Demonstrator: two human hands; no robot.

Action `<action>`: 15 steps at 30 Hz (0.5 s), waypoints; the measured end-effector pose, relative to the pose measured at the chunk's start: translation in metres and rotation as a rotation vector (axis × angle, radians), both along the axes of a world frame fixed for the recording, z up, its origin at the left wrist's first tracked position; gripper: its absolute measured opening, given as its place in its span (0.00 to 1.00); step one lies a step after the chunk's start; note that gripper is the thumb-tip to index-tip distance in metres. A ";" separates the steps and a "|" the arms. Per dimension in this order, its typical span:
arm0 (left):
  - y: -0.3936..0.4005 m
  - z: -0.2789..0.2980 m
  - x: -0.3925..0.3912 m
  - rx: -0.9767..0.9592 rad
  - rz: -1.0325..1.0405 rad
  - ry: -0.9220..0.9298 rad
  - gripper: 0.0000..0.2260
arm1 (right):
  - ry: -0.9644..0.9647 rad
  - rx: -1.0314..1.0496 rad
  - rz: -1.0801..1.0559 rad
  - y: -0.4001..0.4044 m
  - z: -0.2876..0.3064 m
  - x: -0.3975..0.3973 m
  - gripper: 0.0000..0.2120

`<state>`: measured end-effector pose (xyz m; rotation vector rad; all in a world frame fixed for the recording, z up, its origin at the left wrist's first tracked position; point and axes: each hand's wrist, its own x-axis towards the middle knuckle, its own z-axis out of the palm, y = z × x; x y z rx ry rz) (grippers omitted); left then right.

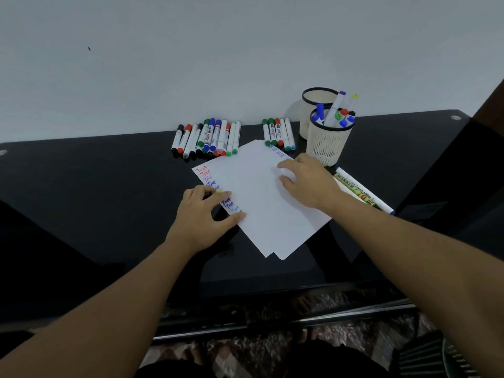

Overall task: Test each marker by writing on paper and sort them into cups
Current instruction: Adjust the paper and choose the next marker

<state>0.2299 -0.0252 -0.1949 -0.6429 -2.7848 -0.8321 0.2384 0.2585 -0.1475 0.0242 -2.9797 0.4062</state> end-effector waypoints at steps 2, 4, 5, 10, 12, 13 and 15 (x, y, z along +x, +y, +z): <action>0.000 -0.001 -0.002 0.001 0.004 -0.012 0.33 | 0.014 0.004 -0.006 -0.005 -0.002 -0.024 0.20; 0.000 -0.002 -0.003 0.002 0.007 -0.016 0.31 | -0.003 0.038 -0.018 -0.009 -0.001 -0.048 0.21; 0.001 -0.002 -0.004 0.007 0.009 -0.018 0.29 | -0.022 0.041 -0.029 -0.011 0.000 -0.059 0.22; 0.002 -0.002 -0.006 0.028 0.023 -0.040 0.27 | -0.110 0.047 -0.030 -0.022 0.003 -0.102 0.25; 0.001 -0.003 -0.007 0.028 0.021 -0.038 0.28 | -0.162 0.101 -0.050 -0.029 0.002 -0.112 0.25; 0.001 -0.003 -0.006 0.032 0.021 -0.040 0.27 | -0.175 0.130 -0.068 -0.032 0.002 -0.115 0.25; 0.001 -0.002 -0.006 0.036 0.022 -0.041 0.27 | -0.174 0.171 -0.115 -0.036 0.002 -0.119 0.24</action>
